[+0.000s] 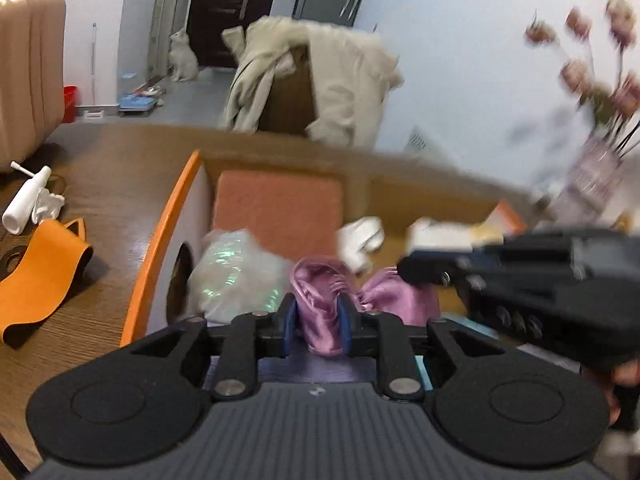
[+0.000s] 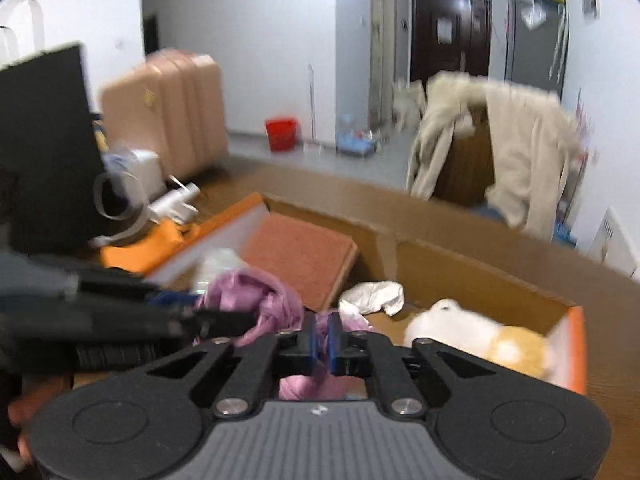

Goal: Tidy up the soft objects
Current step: 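Lift the pink bow into the box and open both grippers, then move both grippers back toward the white sponge and blue tissue pack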

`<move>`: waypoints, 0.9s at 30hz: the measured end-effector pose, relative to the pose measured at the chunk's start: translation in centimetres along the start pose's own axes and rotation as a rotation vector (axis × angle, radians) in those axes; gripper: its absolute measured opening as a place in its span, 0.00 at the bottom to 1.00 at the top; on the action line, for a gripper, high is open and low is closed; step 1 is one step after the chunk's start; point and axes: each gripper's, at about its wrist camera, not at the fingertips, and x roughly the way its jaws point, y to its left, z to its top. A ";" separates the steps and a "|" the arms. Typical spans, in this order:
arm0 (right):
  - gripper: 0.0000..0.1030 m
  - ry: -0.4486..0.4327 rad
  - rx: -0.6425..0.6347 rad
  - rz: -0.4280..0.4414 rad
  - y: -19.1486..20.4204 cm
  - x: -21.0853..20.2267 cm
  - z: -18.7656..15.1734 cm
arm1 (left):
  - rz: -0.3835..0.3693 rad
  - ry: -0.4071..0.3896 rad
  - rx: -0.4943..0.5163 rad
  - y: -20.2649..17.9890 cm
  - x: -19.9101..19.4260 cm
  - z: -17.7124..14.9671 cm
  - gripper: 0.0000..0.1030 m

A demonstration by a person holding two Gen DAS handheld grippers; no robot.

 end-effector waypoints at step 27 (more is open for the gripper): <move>0.62 -0.336 -0.034 -0.145 3.9 -29.2 -12.8 | 0.046 -0.385 0.172 -4.3 -26.3 -11.3 0.85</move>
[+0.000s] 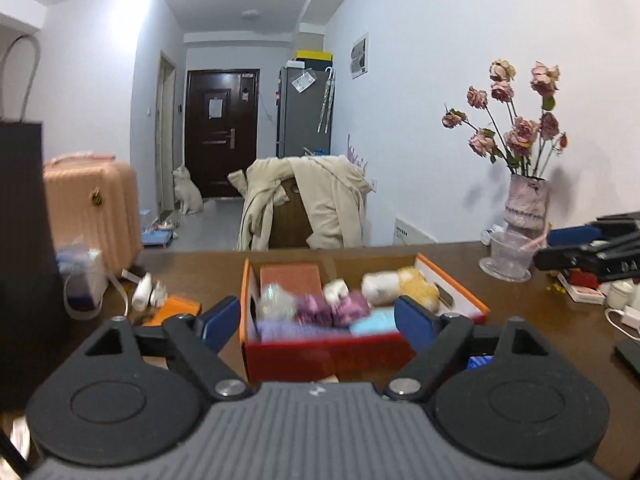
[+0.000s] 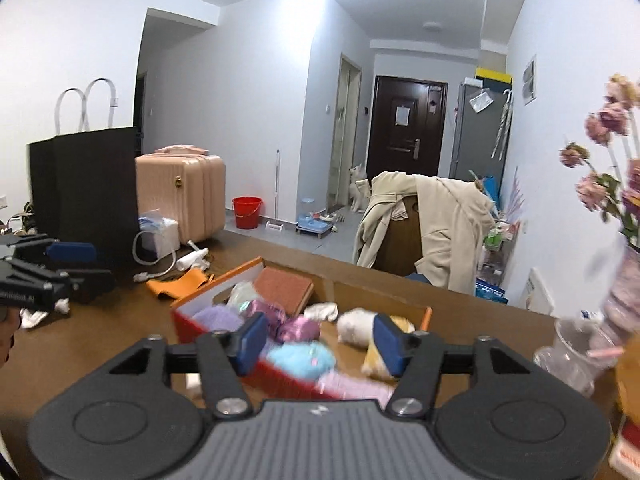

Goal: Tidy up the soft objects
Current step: 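Move both grippers back toward the white sponge and blue tissue pack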

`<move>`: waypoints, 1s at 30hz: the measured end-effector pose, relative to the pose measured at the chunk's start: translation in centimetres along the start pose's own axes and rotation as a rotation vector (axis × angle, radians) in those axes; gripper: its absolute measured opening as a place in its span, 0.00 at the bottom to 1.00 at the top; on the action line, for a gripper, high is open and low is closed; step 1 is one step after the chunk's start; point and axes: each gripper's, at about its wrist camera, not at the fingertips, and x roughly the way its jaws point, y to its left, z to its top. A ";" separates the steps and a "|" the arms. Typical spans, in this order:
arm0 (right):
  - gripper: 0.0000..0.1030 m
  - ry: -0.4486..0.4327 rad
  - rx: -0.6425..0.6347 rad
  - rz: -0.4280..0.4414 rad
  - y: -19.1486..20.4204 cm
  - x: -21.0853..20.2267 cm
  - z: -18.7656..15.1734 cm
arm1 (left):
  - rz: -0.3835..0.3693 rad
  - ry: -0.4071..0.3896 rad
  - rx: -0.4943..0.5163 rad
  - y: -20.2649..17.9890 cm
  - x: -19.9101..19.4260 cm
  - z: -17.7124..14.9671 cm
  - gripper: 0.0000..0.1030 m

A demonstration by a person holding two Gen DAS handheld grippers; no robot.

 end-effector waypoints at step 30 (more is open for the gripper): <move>0.71 0.156 0.219 0.001 1.2 2.1 -10.3 | 0.020 0.237 -0.062 -1.6 6.0 -7.6 0.90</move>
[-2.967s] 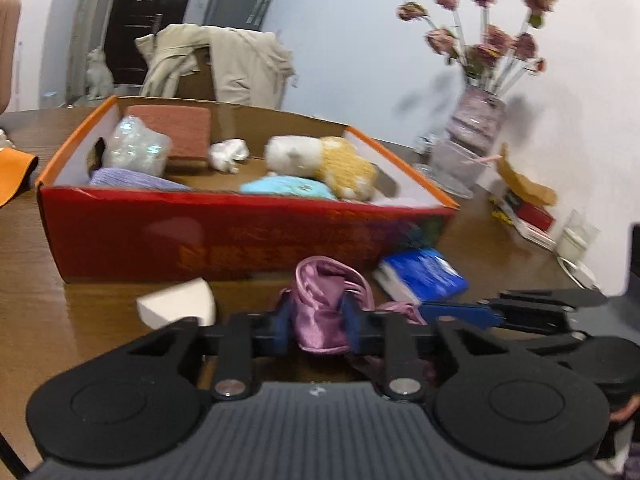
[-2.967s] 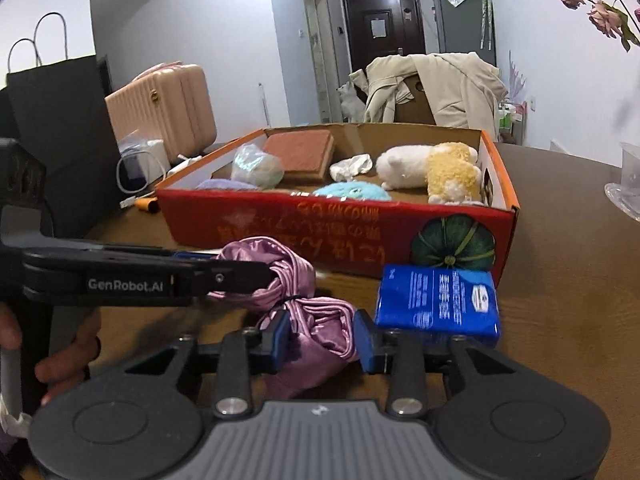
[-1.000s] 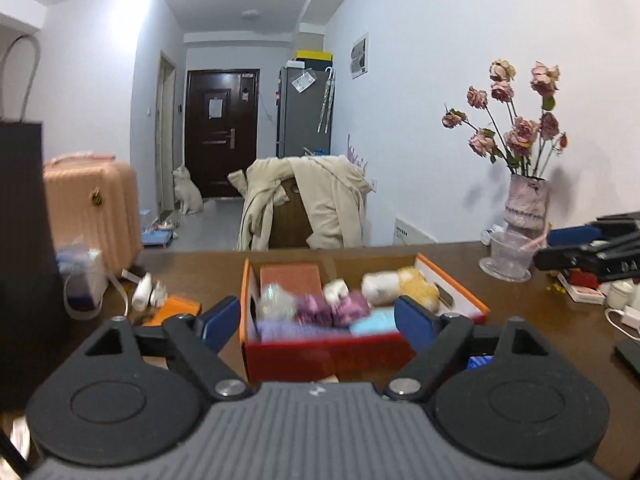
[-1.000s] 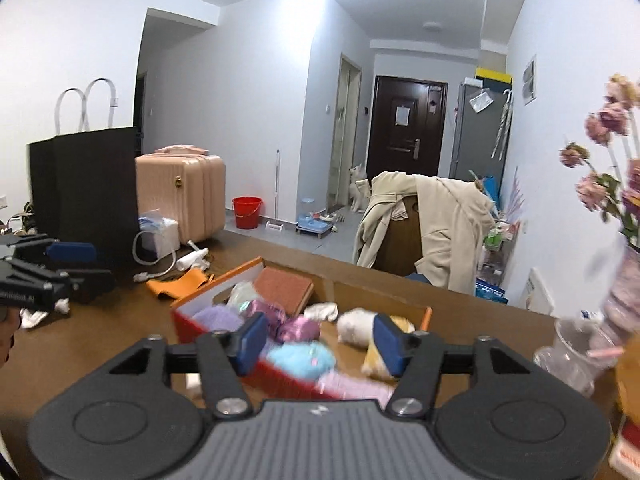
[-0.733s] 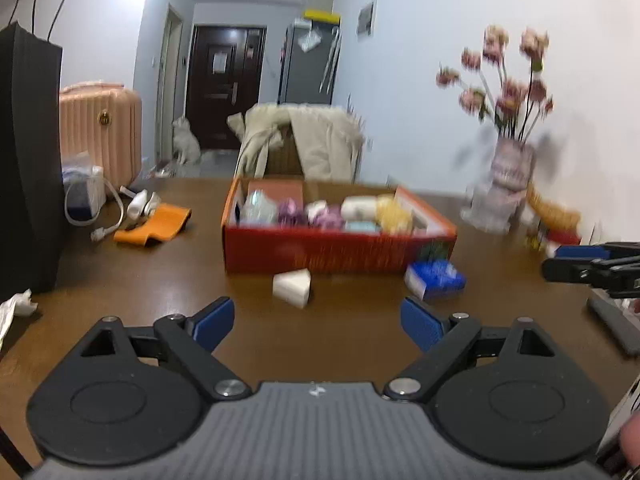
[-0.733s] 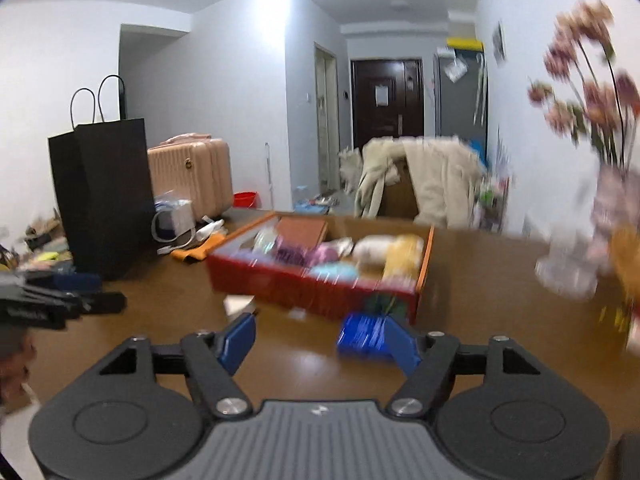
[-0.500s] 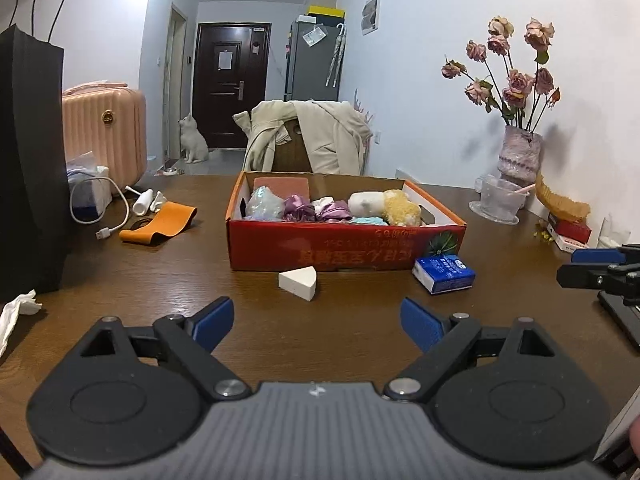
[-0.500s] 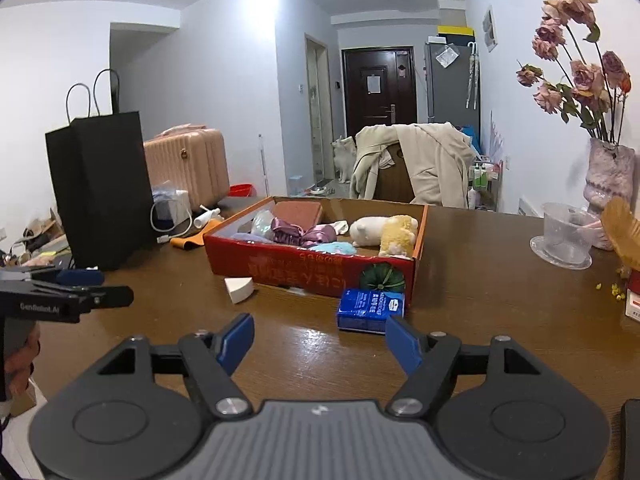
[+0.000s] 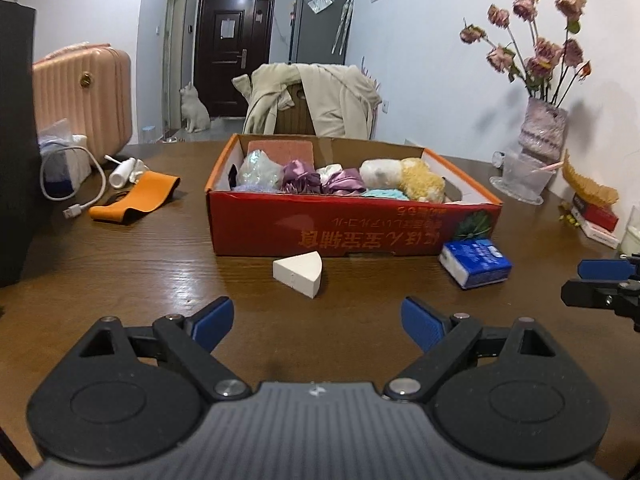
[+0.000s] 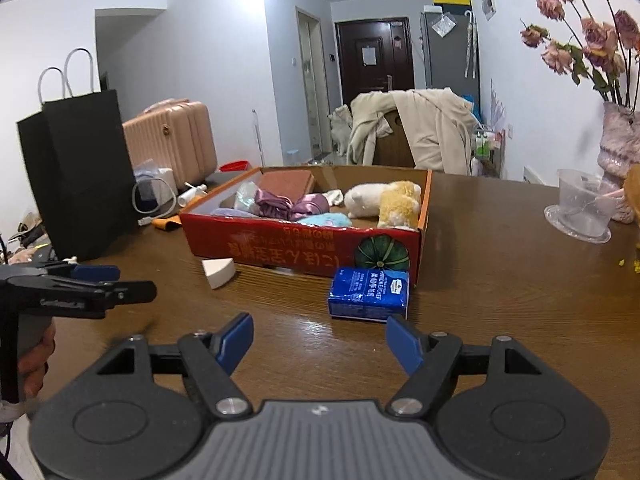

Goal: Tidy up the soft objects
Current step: 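Move both grippers back toward the white sponge and blue tissue pack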

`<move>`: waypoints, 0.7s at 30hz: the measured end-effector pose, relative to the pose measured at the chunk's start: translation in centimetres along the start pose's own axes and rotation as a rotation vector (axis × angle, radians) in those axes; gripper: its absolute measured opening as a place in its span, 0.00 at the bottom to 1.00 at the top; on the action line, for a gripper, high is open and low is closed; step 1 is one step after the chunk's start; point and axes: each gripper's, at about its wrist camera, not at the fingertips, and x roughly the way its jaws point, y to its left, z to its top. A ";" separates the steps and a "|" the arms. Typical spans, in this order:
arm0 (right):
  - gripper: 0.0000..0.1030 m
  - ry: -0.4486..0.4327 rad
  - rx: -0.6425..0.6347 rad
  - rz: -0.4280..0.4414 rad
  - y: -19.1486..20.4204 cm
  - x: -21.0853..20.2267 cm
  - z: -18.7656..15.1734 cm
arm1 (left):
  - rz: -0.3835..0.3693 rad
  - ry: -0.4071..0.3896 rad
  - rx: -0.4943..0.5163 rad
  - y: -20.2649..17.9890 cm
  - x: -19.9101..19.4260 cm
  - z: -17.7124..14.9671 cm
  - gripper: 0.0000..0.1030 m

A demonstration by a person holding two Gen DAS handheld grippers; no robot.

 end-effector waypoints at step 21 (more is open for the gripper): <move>0.83 0.072 0.045 -0.114 -2.2 12.3 2.4 | 0.026 0.089 -0.016 1.5 11.0 2.1 0.62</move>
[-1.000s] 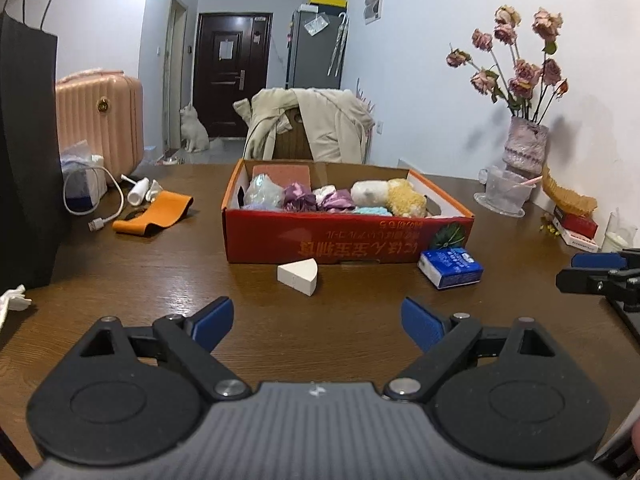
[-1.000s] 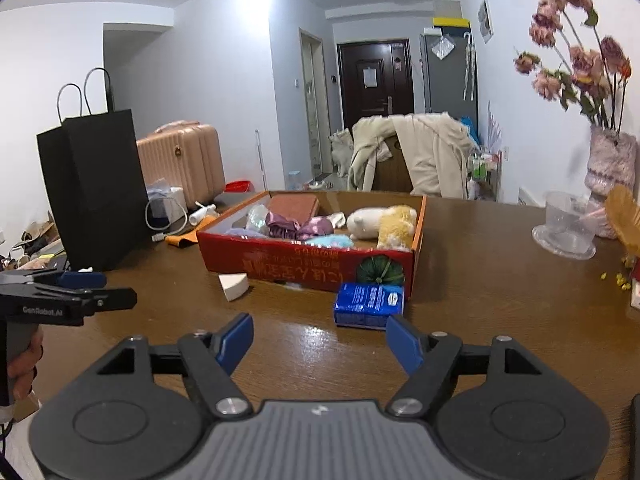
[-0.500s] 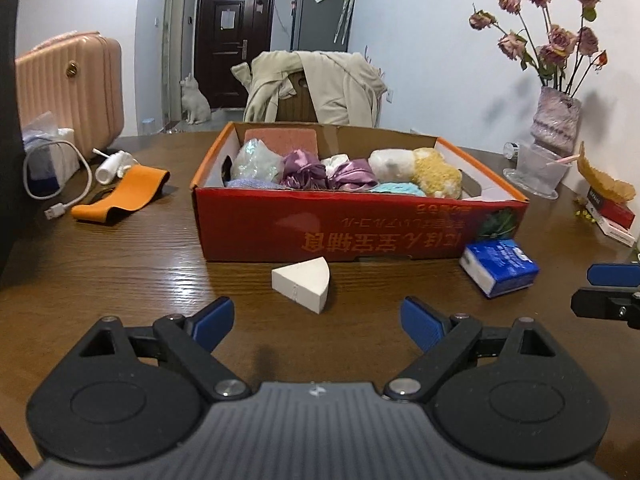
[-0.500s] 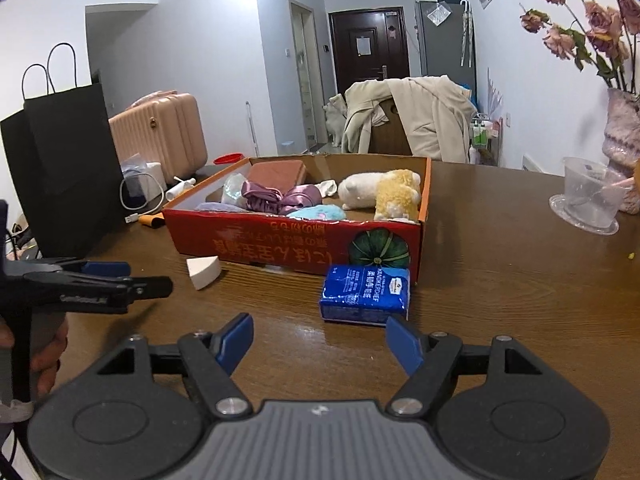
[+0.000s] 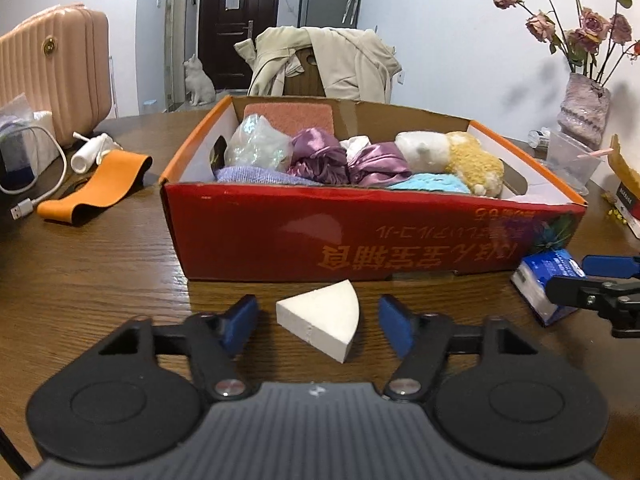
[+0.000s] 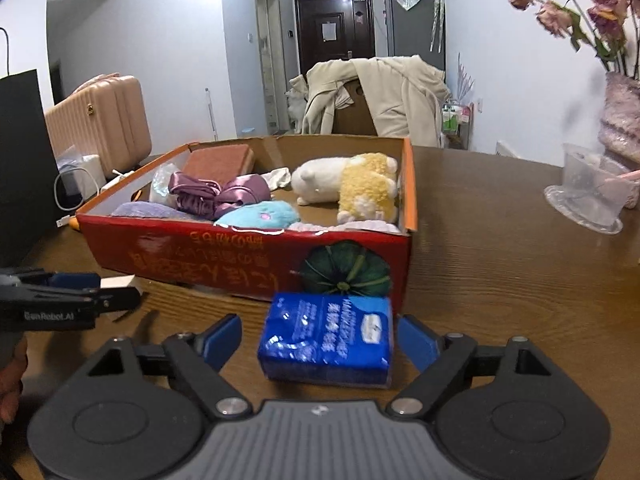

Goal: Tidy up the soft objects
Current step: 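Move both grippers back toward the white sponge and blue tissue pack, then grasp the white triangular sponge with the left gripper while the right gripper grasps the blue tissue pack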

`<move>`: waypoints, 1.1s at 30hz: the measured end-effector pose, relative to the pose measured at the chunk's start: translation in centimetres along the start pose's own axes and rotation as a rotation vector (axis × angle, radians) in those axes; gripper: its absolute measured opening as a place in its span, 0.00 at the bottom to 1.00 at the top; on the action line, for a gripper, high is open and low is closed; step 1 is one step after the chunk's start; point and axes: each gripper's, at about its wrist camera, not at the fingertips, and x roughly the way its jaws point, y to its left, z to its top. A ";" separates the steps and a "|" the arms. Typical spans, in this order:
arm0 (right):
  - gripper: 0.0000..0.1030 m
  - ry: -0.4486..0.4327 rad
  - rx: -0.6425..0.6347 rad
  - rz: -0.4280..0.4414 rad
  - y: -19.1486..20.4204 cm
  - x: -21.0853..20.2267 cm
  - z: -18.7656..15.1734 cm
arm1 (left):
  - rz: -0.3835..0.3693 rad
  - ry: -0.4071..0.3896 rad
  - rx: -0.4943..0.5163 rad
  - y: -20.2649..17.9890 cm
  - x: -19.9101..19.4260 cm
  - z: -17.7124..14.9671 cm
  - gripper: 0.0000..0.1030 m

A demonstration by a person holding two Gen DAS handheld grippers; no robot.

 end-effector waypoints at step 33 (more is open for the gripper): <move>0.71 -0.163 -0.089 0.049 4.2 -15.2 -4.9 | -0.120 -0.200 0.073 -5.0 -15.8 -3.7 0.37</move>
